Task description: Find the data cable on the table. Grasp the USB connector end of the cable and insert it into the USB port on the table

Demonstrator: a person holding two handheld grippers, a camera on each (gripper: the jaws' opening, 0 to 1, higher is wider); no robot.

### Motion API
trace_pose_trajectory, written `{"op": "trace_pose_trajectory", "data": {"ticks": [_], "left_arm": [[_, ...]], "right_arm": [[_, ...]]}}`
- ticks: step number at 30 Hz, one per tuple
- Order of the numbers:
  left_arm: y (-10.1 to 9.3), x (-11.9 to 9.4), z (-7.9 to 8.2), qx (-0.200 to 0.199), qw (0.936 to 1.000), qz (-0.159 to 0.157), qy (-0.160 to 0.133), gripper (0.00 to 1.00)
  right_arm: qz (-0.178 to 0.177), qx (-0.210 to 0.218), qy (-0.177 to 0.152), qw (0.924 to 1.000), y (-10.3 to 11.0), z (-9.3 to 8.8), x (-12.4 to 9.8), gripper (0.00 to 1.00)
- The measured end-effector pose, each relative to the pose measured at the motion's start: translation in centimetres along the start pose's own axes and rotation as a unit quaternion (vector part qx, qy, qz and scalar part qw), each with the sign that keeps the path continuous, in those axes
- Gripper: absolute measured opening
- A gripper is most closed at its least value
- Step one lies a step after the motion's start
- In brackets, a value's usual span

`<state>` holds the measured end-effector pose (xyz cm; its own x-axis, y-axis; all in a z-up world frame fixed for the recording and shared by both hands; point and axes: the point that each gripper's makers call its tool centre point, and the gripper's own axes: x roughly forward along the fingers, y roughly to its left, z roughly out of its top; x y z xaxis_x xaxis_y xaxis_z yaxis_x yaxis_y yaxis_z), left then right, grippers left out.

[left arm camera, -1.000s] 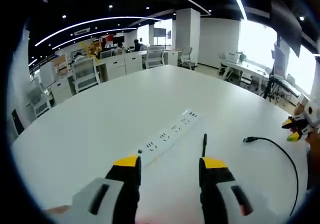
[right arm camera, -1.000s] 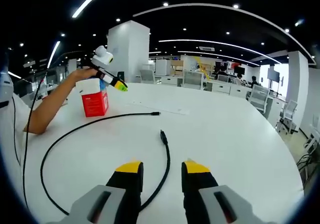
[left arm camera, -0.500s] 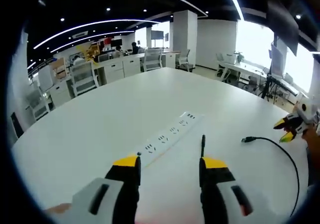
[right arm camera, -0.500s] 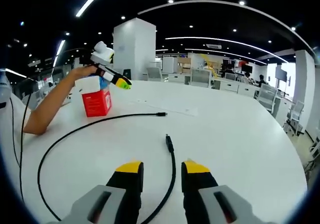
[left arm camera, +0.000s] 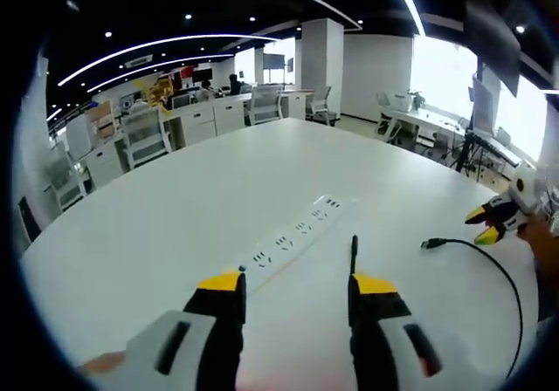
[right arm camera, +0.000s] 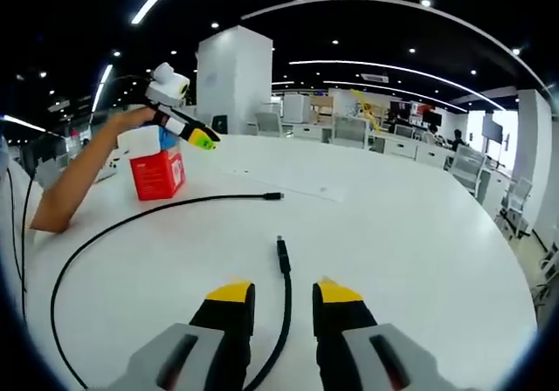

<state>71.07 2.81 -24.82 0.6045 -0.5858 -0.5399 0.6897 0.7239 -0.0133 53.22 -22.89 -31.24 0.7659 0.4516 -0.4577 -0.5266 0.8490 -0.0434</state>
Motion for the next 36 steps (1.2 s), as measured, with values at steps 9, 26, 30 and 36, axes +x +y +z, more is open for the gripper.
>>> {"op": "trace_pose_trajectory", "data": {"ticks": [9, 26, 30, 36], "left_arm": [[-0.8, -0.5, -0.4, 0.002, 1.0, -0.004, -0.004, 0.47], [-1.8, -1.4, -1.4, 0.002, 1.0, -0.004, -0.002, 0.47], [-2.1, -1.5, -1.6, 0.002, 1.0, -0.003, -0.001, 0.47], [-2.4, -1.7, -1.9, 0.002, 1.0, -0.003, -0.002, 0.47]], "right_arm": [[0.012, -0.008, 0.003, 0.9999, -0.1, 0.1, 2.7, 0.29], [0.023, -0.003, -0.006, 0.9997, 0.2, 0.4, 4.7, 0.25], [0.024, -0.005, -0.014, 0.9996, 0.2, 0.6, 4.9, 0.24], [0.027, -0.005, -0.008, 0.9996, 0.2, 0.3, 5.5, 0.24]]}}
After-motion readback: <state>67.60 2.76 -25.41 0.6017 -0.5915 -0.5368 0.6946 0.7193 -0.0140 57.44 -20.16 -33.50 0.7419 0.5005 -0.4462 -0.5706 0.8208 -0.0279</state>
